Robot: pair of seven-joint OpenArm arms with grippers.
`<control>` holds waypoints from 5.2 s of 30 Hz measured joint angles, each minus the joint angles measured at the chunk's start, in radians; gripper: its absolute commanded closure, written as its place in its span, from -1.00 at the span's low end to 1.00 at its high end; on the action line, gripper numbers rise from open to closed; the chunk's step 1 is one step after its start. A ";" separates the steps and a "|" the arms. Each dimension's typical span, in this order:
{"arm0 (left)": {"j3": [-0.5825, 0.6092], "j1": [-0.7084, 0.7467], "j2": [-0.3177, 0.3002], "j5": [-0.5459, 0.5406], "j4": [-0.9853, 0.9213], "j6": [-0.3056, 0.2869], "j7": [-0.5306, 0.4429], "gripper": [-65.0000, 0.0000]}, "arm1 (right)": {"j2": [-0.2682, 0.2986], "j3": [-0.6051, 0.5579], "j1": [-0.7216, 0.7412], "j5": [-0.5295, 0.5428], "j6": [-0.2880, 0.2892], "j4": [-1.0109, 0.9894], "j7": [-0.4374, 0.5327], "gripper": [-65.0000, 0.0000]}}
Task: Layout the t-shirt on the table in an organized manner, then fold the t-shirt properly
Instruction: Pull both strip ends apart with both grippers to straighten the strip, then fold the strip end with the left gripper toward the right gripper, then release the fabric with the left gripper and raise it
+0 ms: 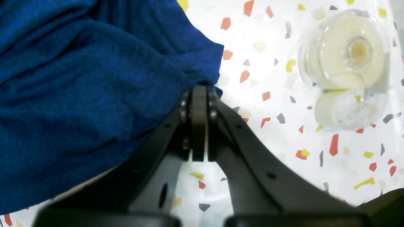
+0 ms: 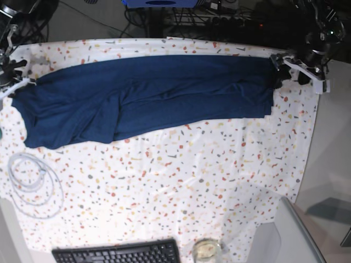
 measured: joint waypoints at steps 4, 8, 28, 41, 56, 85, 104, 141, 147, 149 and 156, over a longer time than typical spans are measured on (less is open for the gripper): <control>0.080 -0.004 0.013 -0.001 -0.004 -0.004 -0.001 -1.00 | 0.002 -0.017 -0.016 -0.001 0.000 0.000 -0.001 1.00; 0.077 -0.029 0.011 0.002 -0.062 -0.002 -0.002 -1.00 | 0.007 -0.109 -0.054 0.000 -0.003 0.005 0.006 1.00; 0.084 -0.104 -0.002 -0.018 -0.220 -0.003 -0.037 0.33 | 0.002 -0.139 -0.066 0.000 0.000 0.006 0.003 1.00; 0.091 -0.160 -0.102 0.005 -0.221 -0.010 -0.003 1.00 | 0.003 -0.139 -0.066 0.000 0.000 0.006 0.003 1.00; 0.314 -0.024 -0.017 0.282 0.208 0.099 0.001 1.00 | 0.002 -0.137 -0.074 0.000 0.000 0.006 0.002 1.00; 0.816 -0.096 0.193 0.574 0.191 0.268 0.006 1.00 | 0.010 -0.137 -0.074 0.000 0.000 0.006 0.003 1.00; 0.907 -0.122 0.213 0.589 0.146 0.268 0.004 1.00 | 0.011 -0.137 -0.071 0.000 0.000 0.006 0.003 1.00; 1.072 -0.175 0.217 0.571 0.088 0.270 0.001 -0.29 | 0.011 -0.137 -0.071 0.000 0.000 0.006 0.003 1.00; 1.180 -0.189 0.217 0.573 0.088 0.268 0.009 -0.28 | 0.011 -0.137 -0.072 0.000 0.000 0.006 0.003 1.00; 1.194 -0.182 0.218 0.568 0.147 0.261 0.008 -0.17 | 0.011 -0.137 -0.072 0.000 0.000 0.006 0.003 1.00; 1.036 -0.161 0.171 0.579 0.306 0.439 0.072 1.00 | 0.011 -0.137 -0.074 0.000 0.000 0.006 0.003 1.00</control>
